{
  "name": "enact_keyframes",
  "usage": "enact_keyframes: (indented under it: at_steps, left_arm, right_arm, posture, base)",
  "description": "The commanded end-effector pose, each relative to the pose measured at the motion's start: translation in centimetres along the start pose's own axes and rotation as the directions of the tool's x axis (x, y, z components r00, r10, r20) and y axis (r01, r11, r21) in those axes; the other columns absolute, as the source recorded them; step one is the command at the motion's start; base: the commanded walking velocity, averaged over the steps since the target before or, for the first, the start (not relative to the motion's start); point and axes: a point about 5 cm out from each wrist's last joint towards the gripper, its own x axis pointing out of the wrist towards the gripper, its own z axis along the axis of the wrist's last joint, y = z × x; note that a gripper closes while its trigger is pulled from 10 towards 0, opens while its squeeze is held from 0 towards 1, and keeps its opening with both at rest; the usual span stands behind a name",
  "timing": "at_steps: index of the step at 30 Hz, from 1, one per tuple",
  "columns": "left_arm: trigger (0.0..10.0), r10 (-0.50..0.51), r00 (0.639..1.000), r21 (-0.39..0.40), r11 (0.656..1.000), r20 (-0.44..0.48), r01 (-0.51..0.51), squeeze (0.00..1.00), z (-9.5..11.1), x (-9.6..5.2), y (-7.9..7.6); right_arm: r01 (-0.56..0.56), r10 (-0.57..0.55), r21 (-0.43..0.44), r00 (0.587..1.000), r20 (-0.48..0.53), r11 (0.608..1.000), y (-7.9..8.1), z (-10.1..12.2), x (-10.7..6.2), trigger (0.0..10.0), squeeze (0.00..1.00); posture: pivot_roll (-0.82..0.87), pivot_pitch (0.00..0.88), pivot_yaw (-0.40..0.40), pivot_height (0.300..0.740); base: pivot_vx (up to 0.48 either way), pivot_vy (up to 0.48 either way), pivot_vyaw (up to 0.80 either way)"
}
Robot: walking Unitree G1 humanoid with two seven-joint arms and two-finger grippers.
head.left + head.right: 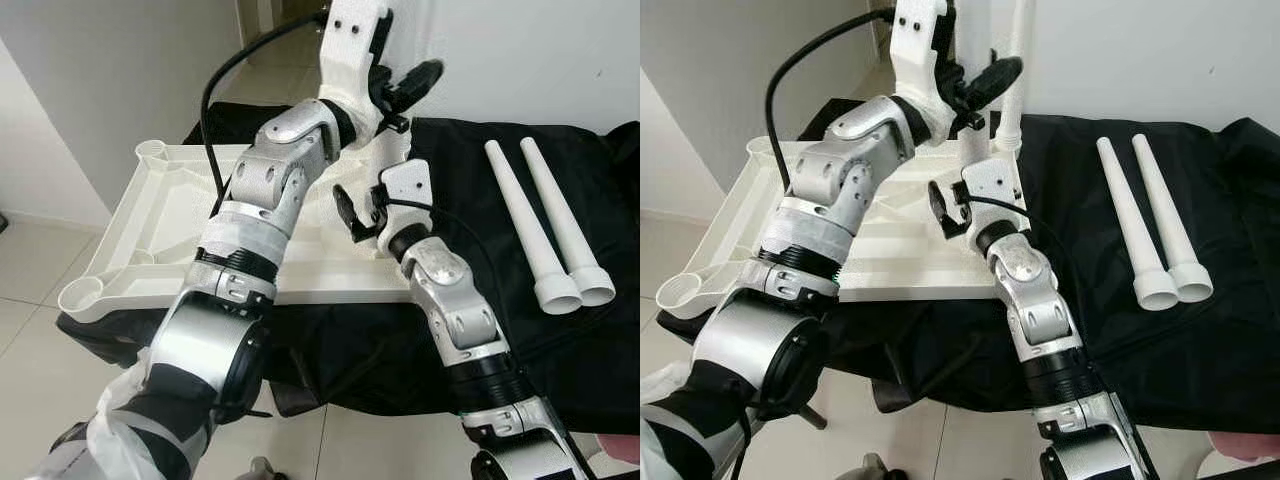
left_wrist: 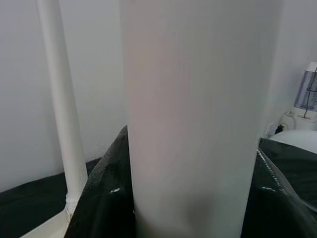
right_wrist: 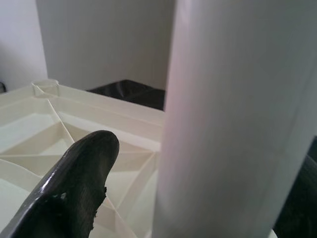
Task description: Building children table
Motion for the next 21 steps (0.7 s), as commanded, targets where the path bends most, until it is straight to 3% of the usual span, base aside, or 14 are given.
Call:
enact_keyframes:
  at_steps: [1,11,12,13,14,15,16,17,21]
  left_arm:
    - [10.0,0.008,1.000,0.008,1.000,-0.006,-0.008,0.00,-0.08,-0.03,-0.23]
    - [10.0,0.007,1.000,0.012,1.000,-0.004,-0.007,0.00,-0.07,-0.05,-0.69]
    - [10.0,0.009,1.000,0.014,1.000,-0.006,-0.009,0.00,-0.08,-0.07,-0.75]
    - [10.0,0.009,1.000,0.014,1.000,-0.006,-0.009,0.00,-0.08,-0.07,-0.75]
    - [10.0,0.011,1.000,0.014,1.000,-0.007,-0.011,0.00,-0.08,-0.09,-0.81]
    - [10.0,0.013,1.000,0.015,1.000,-0.008,-0.013,0.00,-0.08,-0.11,-0.84]
    - [10.0,0.013,1.000,0.015,1.000,-0.008,-0.013,0.00,-0.08,-0.11,-0.84]
    - [10.0,0.015,1.000,0.016,1.000,-0.009,-0.015,0.00,-0.08,-0.12,-0.86]
    - [10.0,0.018,1.000,0.019,1.000,-0.009,-0.018,0.00,-0.05,-0.13,-0.89]
  right_arm:
    - [0.003,-0.003,-0.003,1.000,-0.012,1.000,0.21,0.02,0.40,10.0,0.00]
    - [0.002,-0.002,0.005,1.000,-0.023,1.000,0.28,0.06,0.80,9.9,0.00]
    - [0.000,0.001,0.006,1.000,-0.024,1.000,0.31,0.04,0.81,8.3,0.00]
    - [0.000,0.001,0.006,1.000,-0.024,1.000,0.31,0.04,0.81,8.3,0.00]
    - [-0.002,0.003,0.009,1.000,-0.024,1.000,0.32,0.03,0.85,4.3,0.00]
    - [-0.003,0.003,0.011,1.000,-0.026,1.000,0.31,0.00,0.87,3.6,0.00]
    - [-0.003,0.003,0.011,1.000,-0.026,1.000,0.31,0.00,0.87,3.6,0.00]
    - [-0.004,0.004,0.015,1.000,-0.025,1.000,0.30,-0.01,0.88,0.0,0.00]
    - [0.004,-0.003,0.021,1.000,-0.029,1.000,0.22,-0.09,0.91,0.0,0.00]
  posture:
    - [-0.07,0.001,0.036,0.740]
    - [-0.06,0.003,0.029,0.740]
    - [-0.06,0.004,0.027,0.740]
    - [-0.06,0.004,0.027,0.740]
    - [-0.06,0.005,0.026,0.740]
    - [-0.06,0.005,0.026,0.740]
    - [-0.06,0.005,0.026,0.740]
    - [-0.06,0.005,0.025,0.740]
    - [-0.06,0.004,0.025,0.740]
  base:
    - [0.000,0.000,0.00]
    - [0.000,0.000,0.00]
    - [0.000,0.000,0.00]
    - [0.000,0.000,0.00]
    - [0.000,0.000,0.00]
    - [0.000,0.000,0.00]
    - [0.000,0.000,0.00]
    - [0.000,0.000,0.00]
    - [0.000,0.000,0.00]
